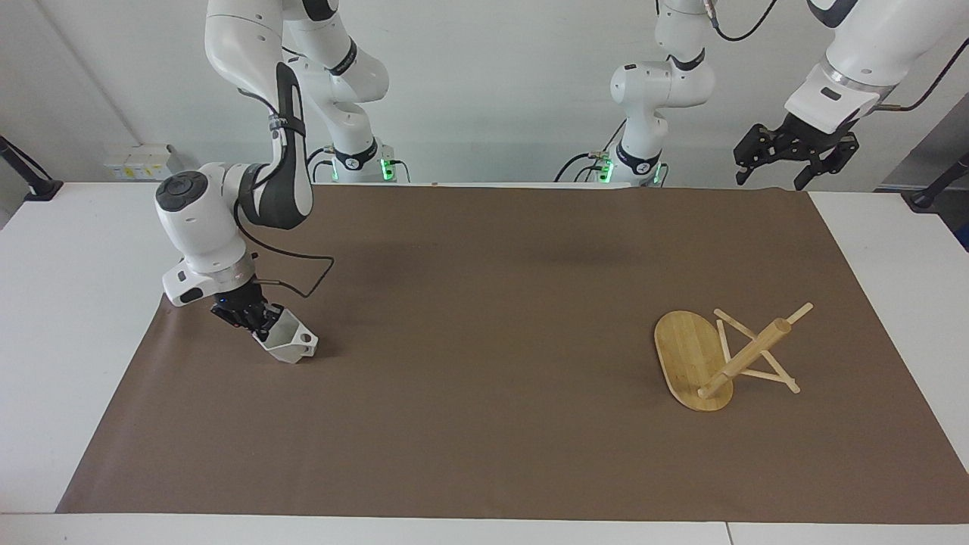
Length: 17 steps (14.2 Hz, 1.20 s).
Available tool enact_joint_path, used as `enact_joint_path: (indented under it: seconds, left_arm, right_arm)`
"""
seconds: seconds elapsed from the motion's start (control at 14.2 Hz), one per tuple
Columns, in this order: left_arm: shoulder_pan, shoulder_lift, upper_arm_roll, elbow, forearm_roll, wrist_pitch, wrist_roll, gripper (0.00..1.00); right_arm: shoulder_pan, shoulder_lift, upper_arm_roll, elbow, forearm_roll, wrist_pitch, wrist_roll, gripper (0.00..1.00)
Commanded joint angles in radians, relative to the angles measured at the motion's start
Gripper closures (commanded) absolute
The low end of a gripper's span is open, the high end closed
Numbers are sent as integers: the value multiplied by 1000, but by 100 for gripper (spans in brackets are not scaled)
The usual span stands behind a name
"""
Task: Hang cup on rack
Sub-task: 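Lift the white cup with the right gripper toward the mug tree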
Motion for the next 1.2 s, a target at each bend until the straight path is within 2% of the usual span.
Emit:
enact_joint_path:
  seconds: [0.0,0.28,0.56,0.84,1.13]
  left_arm:
    - [10,-25,-3,-25,-4,-2,-4,0]
    - [10,-25,-3,-25,-4,-2,-5,0]
    - [10,-25,-3,-25,-4,-2,-5,0]
    - [10,-25,-3,-25,-4,-2,-5,0]
    - [10,-25,-3,-25,-4,-2,-4,0]
  right_arm:
    - [-8,8,9,13,2,14,11,100]
    - [-6,7,18,13,2,6,11,100]
    - [-8,-2,59,48,6,-55,16,100]
    - [-6,-39,92,54,156,-103,17,100]
    - [-6,-67,113,81,248,-192,16,100]
